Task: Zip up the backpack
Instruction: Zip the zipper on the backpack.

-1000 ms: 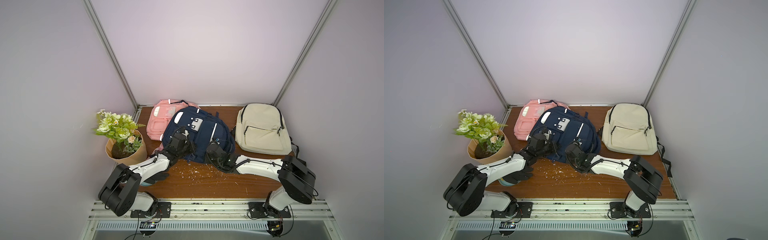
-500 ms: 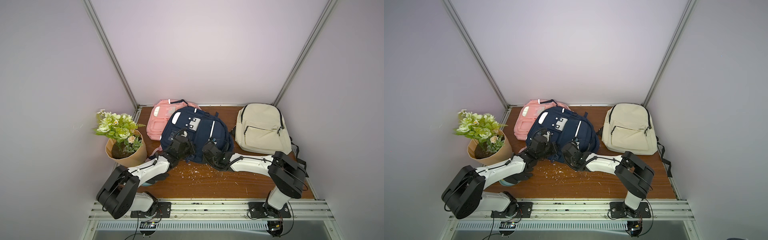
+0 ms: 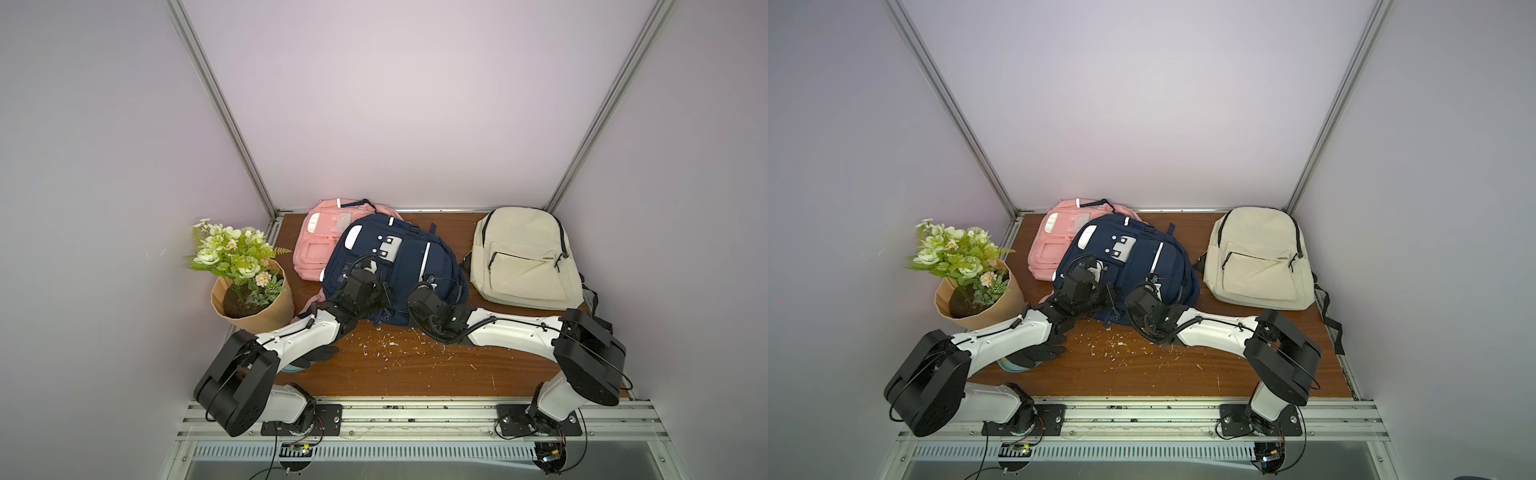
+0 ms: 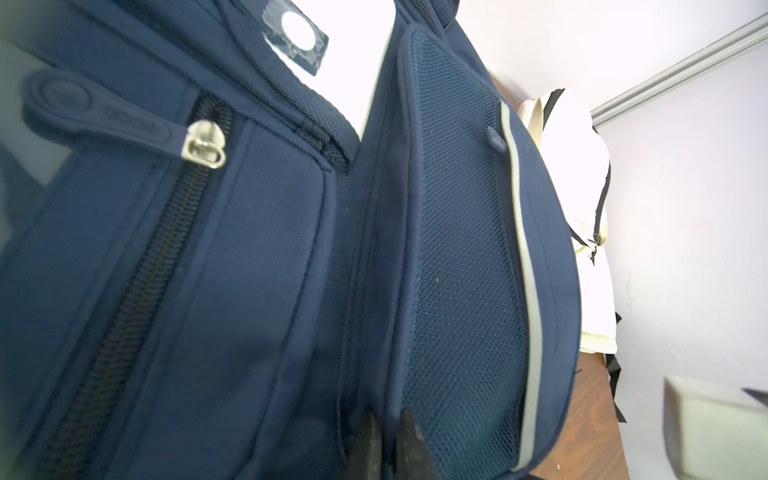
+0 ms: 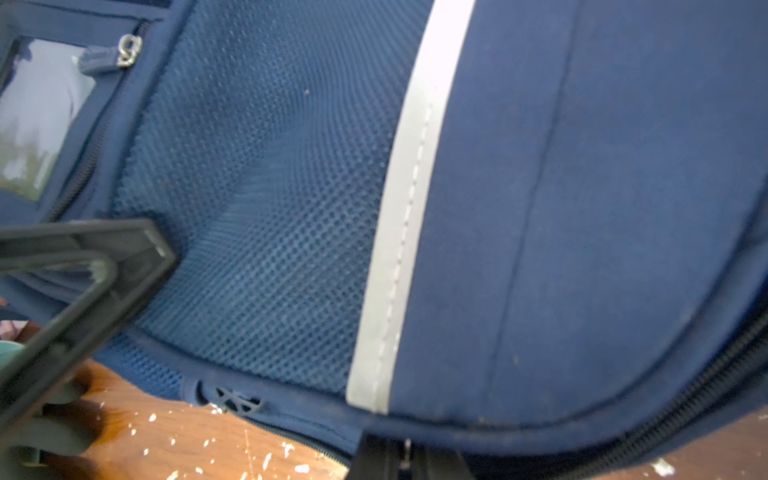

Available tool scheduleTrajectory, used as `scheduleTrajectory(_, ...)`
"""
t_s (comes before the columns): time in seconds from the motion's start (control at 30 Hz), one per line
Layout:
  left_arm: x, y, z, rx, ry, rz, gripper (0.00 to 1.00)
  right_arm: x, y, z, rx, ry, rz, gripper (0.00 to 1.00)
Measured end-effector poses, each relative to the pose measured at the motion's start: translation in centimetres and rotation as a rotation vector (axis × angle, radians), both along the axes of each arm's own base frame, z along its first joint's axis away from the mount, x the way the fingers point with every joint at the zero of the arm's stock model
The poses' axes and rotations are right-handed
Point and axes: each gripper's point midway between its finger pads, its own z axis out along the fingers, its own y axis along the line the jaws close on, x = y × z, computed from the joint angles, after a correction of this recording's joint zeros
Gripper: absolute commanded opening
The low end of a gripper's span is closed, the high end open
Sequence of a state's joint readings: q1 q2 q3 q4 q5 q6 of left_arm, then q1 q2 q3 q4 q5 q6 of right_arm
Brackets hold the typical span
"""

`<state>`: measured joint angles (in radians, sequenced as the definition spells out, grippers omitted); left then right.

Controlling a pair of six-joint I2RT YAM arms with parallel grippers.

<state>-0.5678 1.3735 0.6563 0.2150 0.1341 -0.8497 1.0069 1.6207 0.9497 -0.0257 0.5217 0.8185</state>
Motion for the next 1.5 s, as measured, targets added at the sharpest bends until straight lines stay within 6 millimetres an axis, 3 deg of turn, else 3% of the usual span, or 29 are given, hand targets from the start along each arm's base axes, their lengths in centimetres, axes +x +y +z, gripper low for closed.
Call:
scheduleTrajectory(0.13,0.1,0.2,0.1,0.028,0.000,-0.010,0.00,-0.1,-0.5,0.6,0.000,0.001,-0.004,0.00)
scheduleTrajectory(0.23,0.4,0.1,0.9,0.047,-0.009,-0.022,0.00,0.1,-0.9,1.5,0.023,-0.009,-0.011,0.12)
scheduleTrajectory(0.3,0.6,0.0,1.2,0.052,-0.018,-0.028,0.00,0.3,-1.2,1.9,0.033,-0.014,-0.011,0.14)
scheduleTrajectory(0.5,0.5,0.1,1.0,0.066,-0.014,-0.035,0.00,0.3,-1.0,1.5,0.034,-0.001,0.024,0.00)
scheduleTrajectory(0.9,1.3,0.4,1.0,0.113,-0.003,-0.046,0.00,0.3,-1.5,1.7,0.010,-0.018,0.020,0.00)
scheduleTrajectory(1.0,2.2,1.2,1.6,0.131,0.006,-0.037,0.00,0.7,-3.0,2.1,0.013,-0.026,-0.011,0.00)
scheduleTrajectory(1.17,3.7,0.6,4.2,0.162,-0.014,-0.057,0.00,1.5,-3.8,3.4,0.070,-0.050,-0.029,0.00)
scheduleTrajectory(1.33,5.4,0.7,5.1,0.189,0.001,-0.051,0.00,1.9,-2.8,4.7,0.110,-0.089,-0.004,0.00)
scheduleTrajectory(1.5,7.1,1.3,5.1,0.234,0.019,-0.028,0.00,1.3,0.2,5.0,0.091,-0.116,0.044,0.00)
